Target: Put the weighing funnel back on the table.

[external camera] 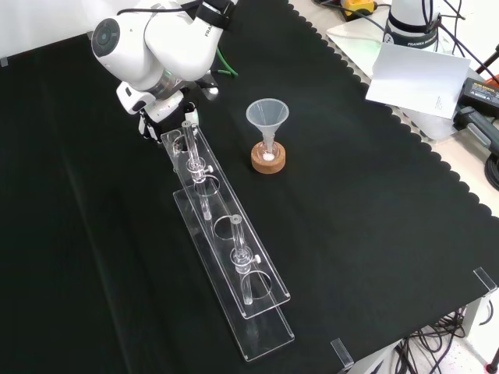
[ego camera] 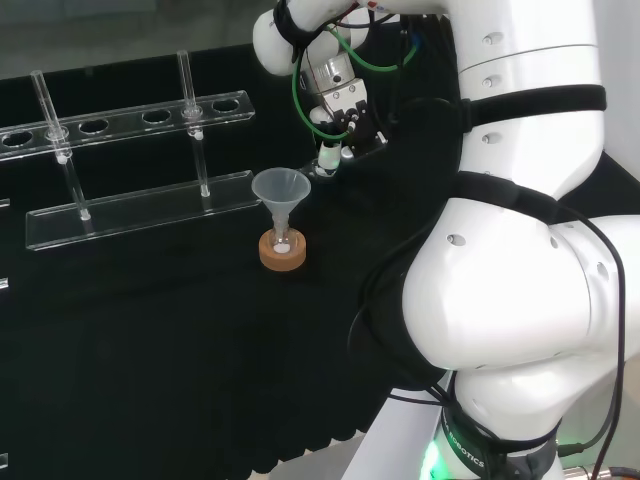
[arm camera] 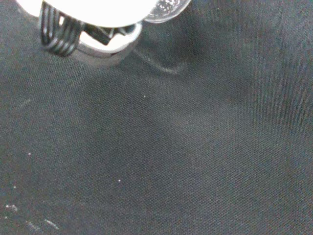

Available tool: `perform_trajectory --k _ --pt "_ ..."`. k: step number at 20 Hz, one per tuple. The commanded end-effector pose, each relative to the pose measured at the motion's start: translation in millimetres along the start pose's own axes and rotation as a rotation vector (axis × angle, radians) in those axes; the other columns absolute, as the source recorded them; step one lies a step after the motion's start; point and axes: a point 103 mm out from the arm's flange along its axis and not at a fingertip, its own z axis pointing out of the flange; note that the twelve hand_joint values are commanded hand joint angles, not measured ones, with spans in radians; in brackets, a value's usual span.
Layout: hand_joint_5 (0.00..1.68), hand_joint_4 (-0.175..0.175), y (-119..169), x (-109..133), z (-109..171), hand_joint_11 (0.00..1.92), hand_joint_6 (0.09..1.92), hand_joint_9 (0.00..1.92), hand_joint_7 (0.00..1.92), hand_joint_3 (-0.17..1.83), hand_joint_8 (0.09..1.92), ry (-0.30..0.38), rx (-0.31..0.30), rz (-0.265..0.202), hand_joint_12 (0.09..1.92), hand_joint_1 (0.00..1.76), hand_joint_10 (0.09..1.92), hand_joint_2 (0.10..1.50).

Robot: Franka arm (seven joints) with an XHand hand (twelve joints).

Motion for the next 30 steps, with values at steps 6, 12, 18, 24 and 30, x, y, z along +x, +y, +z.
perform_trajectory --k 6,12,18,24,30 --pt "1.31 0.07 -3 -8 8 0.96 0.09 1.12 0.59 0.05 0.69 0.031 0.008 -0.008 0.91 1.1 0.09 0.87" --pt "1.04 0.015 -14 -8 3 0.82 0.09 1.02 0.45 0.05 0.68 0.053 0.004 -0.019 1.01 1.05 0.09 0.85" --pt "0.69 -0.006 -24 -7 3 0.59 0.09 0.87 0.32 0.1 0.66 0.045 0.038 -0.042 1.16 1.0 0.09 0.8" --pt "0.51 -0.001 -43 -11 -8 0.4 0.09 0.75 0.22 0.37 0.65 0.057 0.018 -0.039 1.28 0.95 0.09 0.65" --pt "0.48 -0.003 -76 -19 -32 0.39 0.09 0.74 0.22 0.46 0.65 0.085 -0.026 -0.02 1.29 0.91 0.09 0.6"
